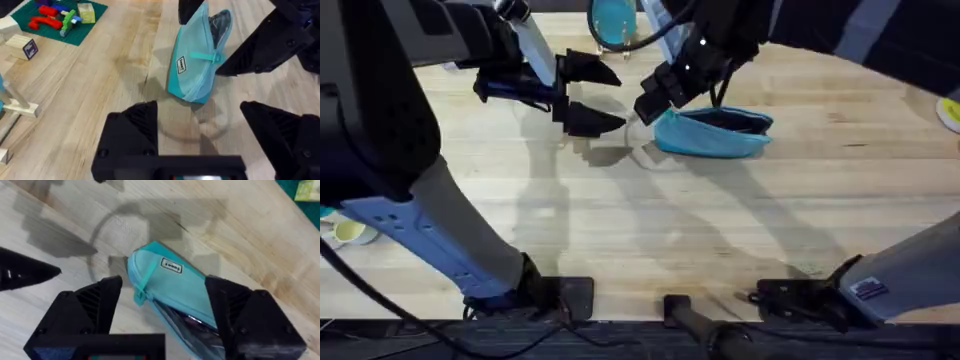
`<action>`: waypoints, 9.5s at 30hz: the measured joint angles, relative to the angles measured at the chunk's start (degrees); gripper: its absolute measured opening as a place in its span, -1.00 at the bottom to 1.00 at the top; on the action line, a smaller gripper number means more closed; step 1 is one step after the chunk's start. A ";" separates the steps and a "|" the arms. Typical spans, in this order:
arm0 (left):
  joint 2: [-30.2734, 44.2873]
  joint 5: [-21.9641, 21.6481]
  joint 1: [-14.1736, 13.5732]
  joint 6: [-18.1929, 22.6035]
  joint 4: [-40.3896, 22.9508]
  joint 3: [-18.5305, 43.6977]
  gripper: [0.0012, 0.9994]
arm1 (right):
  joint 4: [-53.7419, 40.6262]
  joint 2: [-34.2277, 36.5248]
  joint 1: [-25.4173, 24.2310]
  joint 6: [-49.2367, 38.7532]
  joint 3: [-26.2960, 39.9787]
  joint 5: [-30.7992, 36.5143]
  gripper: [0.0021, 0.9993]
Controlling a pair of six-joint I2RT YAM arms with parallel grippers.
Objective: Unzip the bag, pick up the pens from the table one at a time and place them inside, then zip the bag closed.
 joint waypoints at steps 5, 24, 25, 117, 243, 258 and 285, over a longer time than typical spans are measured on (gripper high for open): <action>0.00 -0.01 0.00 0.00 0.00 0.00 0.99 | 1.31 0.07 0.00 0.00 0.00 0.03 0.86; 0.00 -0.97 0.00 0.00 0.00 0.00 0.99 | 0.54 0.07 2.13 0.00 0.00 -0.01 0.37; 0.00 -1.02 0.00 0.00 0.00 0.00 0.99 | 0.44 0.07 2.19 -0.02 0.00 -0.03 0.34; 0.00 -2.00 -0.98 0.00 0.00 0.00 0.99 | -2.22 1.66 2.27 0.00 3.41 1.41 -0.94; 11.76 9.21 -13.75 0.02 7.76 -0.04 -0.92 | -11.45 1.66 -3.52 -4.03 3.50 3.18 -0.94; 11.76 9.38 -13.75 0.01 7.78 -0.04 -0.92 | -11.64 1.68 -7.66 -5.16 3.52 1.22 -0.94; 11.76 9.43 -13.55 0.00 7.87 -0.04 -0.92 | -10.66 1.66 -19.38 -4.33 -0.24 -7.21 -0.94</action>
